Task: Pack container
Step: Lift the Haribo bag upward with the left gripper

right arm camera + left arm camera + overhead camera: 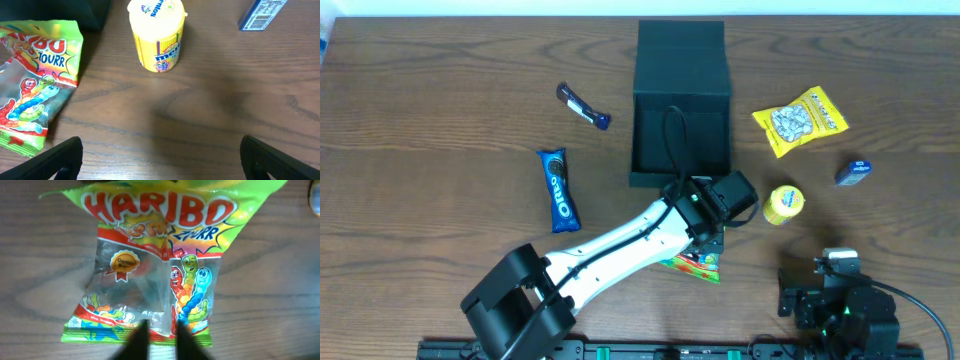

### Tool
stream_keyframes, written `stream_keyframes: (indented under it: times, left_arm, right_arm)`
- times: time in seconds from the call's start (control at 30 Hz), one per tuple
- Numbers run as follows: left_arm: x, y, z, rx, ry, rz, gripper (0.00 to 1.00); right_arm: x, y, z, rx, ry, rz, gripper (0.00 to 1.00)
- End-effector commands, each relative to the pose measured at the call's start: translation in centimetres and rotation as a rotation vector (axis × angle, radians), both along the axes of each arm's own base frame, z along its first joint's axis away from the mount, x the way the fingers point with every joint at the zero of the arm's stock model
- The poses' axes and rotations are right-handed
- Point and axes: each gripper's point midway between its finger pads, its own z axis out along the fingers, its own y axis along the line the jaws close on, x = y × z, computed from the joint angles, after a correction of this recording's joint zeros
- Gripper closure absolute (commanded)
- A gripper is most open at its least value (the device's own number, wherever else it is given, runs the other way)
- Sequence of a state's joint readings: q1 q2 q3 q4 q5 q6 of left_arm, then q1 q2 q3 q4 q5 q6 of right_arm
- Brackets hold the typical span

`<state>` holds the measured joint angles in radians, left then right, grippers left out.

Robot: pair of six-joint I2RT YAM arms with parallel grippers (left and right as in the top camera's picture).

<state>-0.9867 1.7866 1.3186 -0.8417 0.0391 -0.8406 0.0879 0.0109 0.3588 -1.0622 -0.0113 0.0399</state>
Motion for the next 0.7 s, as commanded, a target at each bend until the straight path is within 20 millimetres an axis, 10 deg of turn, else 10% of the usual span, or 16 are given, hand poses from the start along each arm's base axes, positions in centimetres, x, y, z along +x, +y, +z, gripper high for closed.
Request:
stream_keyframes:
  times: [0.0, 0.23, 0.67]
  left_arm:
    - [0.0, 0.1, 0.5, 0.004, -0.026, -0.001, 0.57]
    - [1.1, 0.6, -0.7, 0.068, -0.076, 0.006, 0.31]
    - [2.5, -0.4, -4.3, 0.080, -0.067, 0.011, 0.13]
  right_arm:
    - [-0.1, -0.1, -0.2, -0.009, 0.005, 0.000, 0.01]
    - [-0.1, -0.1, -0.2, -0.009, 0.005, 0.000, 0.01]
    - [-0.1, -0.1, -0.2, -0.009, 0.004, 0.000, 0.01]
